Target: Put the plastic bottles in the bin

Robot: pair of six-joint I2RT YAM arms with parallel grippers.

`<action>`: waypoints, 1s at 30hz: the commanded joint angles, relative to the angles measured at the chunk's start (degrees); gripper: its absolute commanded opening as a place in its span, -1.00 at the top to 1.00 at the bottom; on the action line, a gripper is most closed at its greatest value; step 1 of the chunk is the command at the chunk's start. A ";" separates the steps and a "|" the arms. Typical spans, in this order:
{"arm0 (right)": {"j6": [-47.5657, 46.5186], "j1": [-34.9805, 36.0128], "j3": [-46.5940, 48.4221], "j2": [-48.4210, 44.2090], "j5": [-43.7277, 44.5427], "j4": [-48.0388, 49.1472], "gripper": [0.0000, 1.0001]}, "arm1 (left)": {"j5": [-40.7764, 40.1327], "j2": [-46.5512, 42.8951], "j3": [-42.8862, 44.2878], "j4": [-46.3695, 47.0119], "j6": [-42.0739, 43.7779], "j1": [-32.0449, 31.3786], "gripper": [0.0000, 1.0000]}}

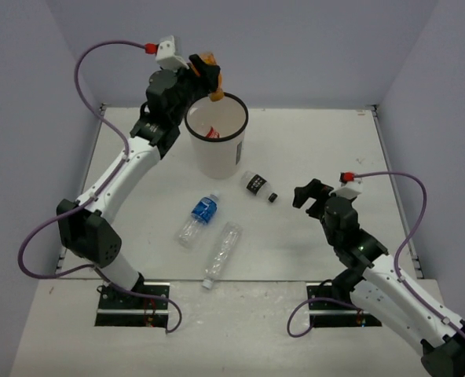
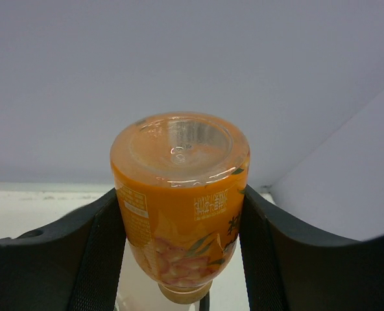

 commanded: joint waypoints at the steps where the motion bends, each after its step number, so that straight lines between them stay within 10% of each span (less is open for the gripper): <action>1: -3.94 0.01 2.76 0.93 2.39 0.50 -0.98 | -1.49 -1.63 -0.74 3.01 9.20 -0.98 -0.02; 6: -6.68 0.01 4.53 4.43 -0.23 1.37 -0.97 | 3.02 -0.21 0.99 -4.49 14.26 -1.90 -1.00; 15: -22.87 -2.29 9.50 11.65 -17.45 7.94 -0.97 | -0.48 -1.88 10.74 -15.05 16.58 -2.09 -1.00; 17: -26.53 -5.79 12.58 17.10 -33.13 8.45 -0.97 | 0.63 -4.09 12.35 -20.83 17.26 -2.17 -1.00; 30: -48.83 -8.87 32.77 51.38 -52.00 1.60 -0.97 | -1.01 -35.72 -34.17 -23.24 2.96 0.99 -1.00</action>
